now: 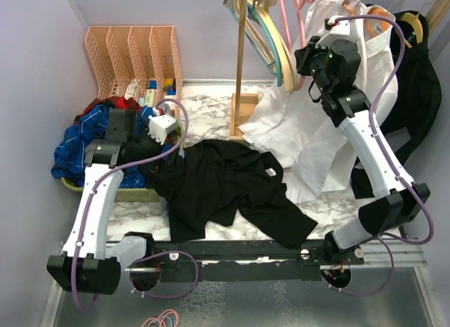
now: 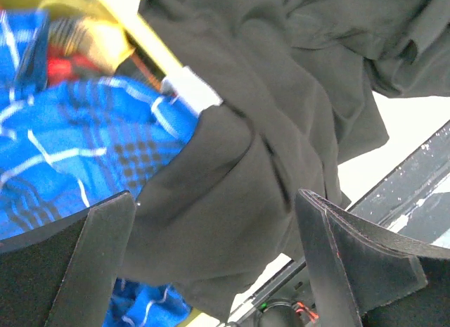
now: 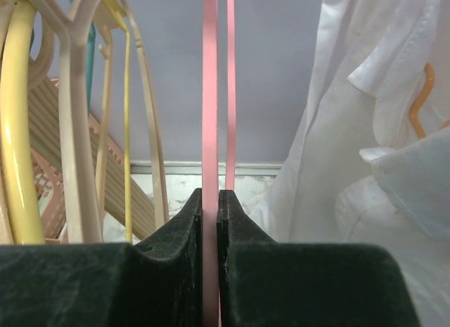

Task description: Place the shirt on the hanger

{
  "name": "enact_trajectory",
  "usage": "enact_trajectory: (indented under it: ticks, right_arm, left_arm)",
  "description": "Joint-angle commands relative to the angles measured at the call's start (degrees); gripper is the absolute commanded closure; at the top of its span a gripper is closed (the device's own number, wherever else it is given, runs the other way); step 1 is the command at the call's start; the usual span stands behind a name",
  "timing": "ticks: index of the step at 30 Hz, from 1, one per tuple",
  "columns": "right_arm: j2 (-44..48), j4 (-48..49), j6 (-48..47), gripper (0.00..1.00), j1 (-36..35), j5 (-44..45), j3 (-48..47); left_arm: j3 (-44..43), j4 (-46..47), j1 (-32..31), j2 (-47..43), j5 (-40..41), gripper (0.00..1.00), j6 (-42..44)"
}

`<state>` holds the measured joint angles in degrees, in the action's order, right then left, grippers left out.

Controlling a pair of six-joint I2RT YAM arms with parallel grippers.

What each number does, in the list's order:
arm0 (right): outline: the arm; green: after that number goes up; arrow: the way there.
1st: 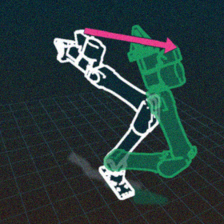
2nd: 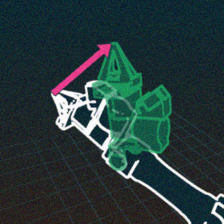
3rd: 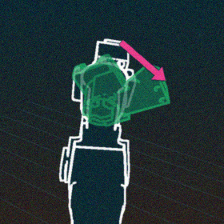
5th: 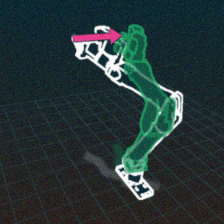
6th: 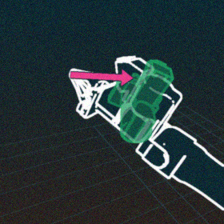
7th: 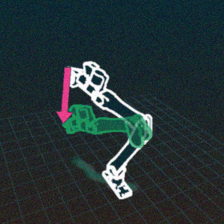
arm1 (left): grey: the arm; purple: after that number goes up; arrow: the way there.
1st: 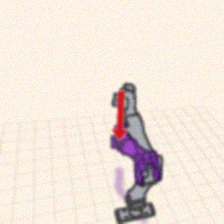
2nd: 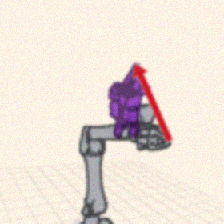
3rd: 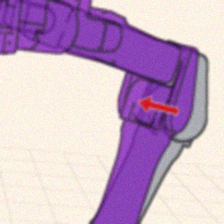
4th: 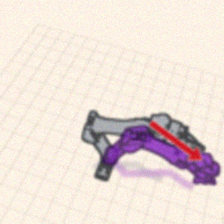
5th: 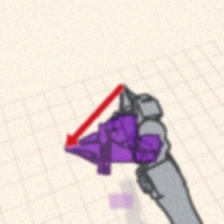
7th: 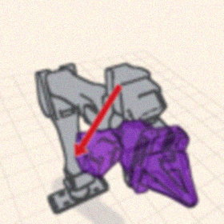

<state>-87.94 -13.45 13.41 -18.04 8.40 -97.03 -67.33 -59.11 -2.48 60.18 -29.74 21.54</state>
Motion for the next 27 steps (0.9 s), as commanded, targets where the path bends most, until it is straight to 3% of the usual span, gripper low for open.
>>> enact_trajectory:
  ticks: [1, 3, 6, 14, 21, 27]
  right_arm:
    - [2.4, 1.1, -1.0, 0.99, 0.1, -2.2, -2.7]
    - [3.5, 1.3, -0.7, 0.99, 0.1, -2.4, -2.9]
    - [4.8, -0.5, 0.2, 0.99, 0.1, -2.8, -4.1]
    - [12.0, -4.2, 1.6, 0.99, 0.1, -3.0, -1.0]
    - [19.7, -9.1, 1.8, 0.99, 0.2, -2.9, 3.1]
    - [26.6, -18.4, 5.1, 0.99, 0.1, -3.5, 9.7]
  left_arm:
    - [-9.0, -4.5, -9.9, 3.8, 8.4, 0.01, 4.2]
    - [-10.0, -3.6, -14.5, 4.5, 15.1, 0.01, 4.5]
    - [-12.9, -3.3, -16.8, 6.9, 18.8, 0.01, 5.2]
    - [-18.4, -4.4, -23.4, 14.8, 12.1, 0.01, 4.5]
    - [-19.3, -2.5, -31.8, 21.6, 13.0, 0.01, 3.9]
    - [-24.2, 0.1, -40.1, 30.4, 13.4, 0.01, -1.5]
